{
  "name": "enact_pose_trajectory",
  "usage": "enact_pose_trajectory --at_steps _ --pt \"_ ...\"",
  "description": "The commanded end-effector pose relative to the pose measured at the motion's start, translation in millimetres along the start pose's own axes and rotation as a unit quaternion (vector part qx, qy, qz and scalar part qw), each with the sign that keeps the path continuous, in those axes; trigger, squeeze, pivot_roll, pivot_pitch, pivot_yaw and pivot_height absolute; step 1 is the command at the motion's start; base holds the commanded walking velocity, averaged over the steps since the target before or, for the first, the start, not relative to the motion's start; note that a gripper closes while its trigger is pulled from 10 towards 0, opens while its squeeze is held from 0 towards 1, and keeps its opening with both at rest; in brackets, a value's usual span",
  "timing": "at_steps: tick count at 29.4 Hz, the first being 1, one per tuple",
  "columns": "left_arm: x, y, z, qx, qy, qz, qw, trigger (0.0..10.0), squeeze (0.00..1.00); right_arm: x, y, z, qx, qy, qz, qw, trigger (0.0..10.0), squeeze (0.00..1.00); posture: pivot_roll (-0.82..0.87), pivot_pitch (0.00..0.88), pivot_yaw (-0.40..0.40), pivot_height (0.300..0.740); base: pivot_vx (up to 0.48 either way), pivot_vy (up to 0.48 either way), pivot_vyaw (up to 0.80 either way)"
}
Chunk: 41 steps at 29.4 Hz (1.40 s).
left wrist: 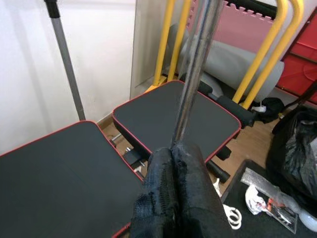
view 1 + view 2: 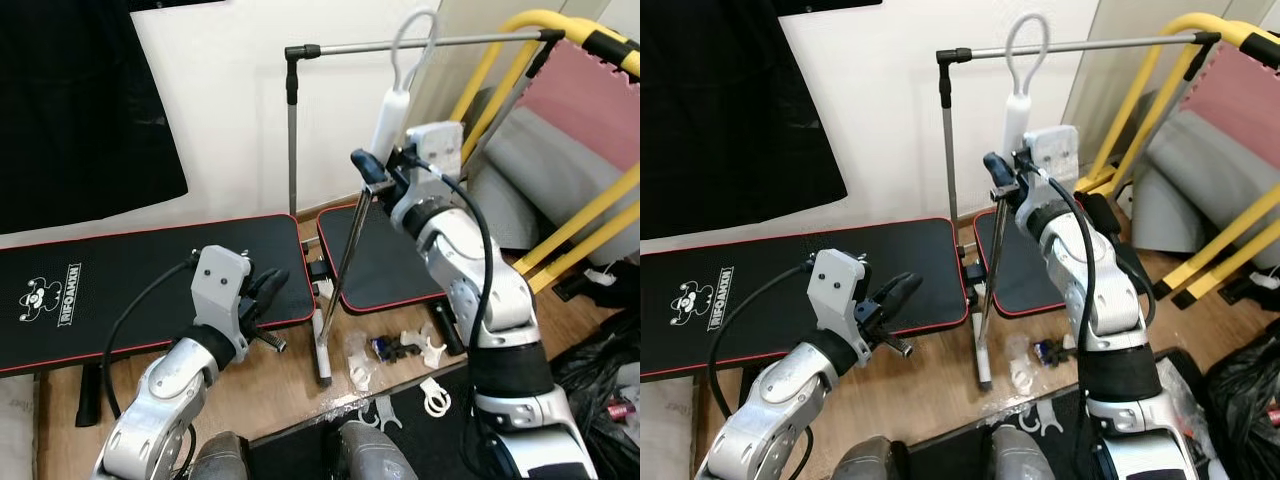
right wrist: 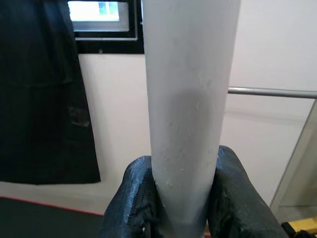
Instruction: Sweep floor
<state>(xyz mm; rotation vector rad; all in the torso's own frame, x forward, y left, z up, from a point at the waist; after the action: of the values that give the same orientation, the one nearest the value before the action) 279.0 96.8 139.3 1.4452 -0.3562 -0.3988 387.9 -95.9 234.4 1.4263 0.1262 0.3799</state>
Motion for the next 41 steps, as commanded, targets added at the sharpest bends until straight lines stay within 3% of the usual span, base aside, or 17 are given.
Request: enact_pose_trajectory --at_steps 1,12,20,23,39,40,41 --pt "-3.0 -1.3 8.8 0.005 -0.031 -0.006 0.999 10.0 0.00 1.1 7.7 4.2 -0.011 -0.009 0.018 1.000 10.0 0.00 -0.11 0.221 -0.127 0.740 0.000 0.000 0.00" --pt "-11.3 3.1 13.6 -0.003 -0.035 -0.006 0.999 10.0 0.00 18.8 13.6 14.7 -0.013 -0.039 0.039 0.998 10.0 0.00 -0.10 0.268 -0.131 0.740 0.000 0.000 0.00" --pt "-18.2 5.6 15.5 -0.002 -0.032 -0.008 0.999 10.0 0.00 31.3 11.8 6.6 0.010 -0.019 0.047 0.999 10.0 0.00 -0.08 0.313 -0.137 0.740 0.000 0.000 0.00" --pt "-23.6 6.7 17.7 -0.004 -0.031 -0.012 0.999 10.0 0.00 44.9 24.6 -0.5 0.017 0.003 0.066 0.998 10.0 0.00 -0.07 0.326 -0.147 0.740 0.000 0.000 0.00" --pt "-32.4 9.8 21.4 -0.011 -0.028 -0.019 0.999 10.0 0.00 68.0 29.2 -2.5 0.015 -0.012 0.076 0.997 10.0 0.00 -0.06 0.347 -0.149 0.740 0.000 0.000 0.00" --pt "-32.6 10.0 21.2 -0.011 -0.028 -0.020 0.999 10.0 0.00 69.0 31.8 -1.3 0.014 -0.014 0.080 0.997 10.0 0.55 -0.06 0.348 -0.149 0.740 0.000 0.000 0.00" --pt "-32.7 10.1 21.0 -0.011 -0.027 -0.020 0.999 10.0 0.00 69.7 33.2 -0.7 0.013 -0.014 0.083 0.996 10.0 0.55 -0.06 0.348 -0.149 0.740 0.000 0.000 0.00"
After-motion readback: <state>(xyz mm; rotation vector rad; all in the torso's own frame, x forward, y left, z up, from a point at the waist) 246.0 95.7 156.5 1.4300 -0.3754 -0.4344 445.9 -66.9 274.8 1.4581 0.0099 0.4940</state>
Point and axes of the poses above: a point about 5 cm out from each wrist's last joint towards the gripper, its own x axis pointing out of the wrist towards the gripper, its own y axis along the axis of the wrist's last joint, z = x × y, the point moved 6 cm from there along x, pointing out of the wrist towards the gripper, and after that the axes turned 7 degrees about -x, right-handed, at the moved point
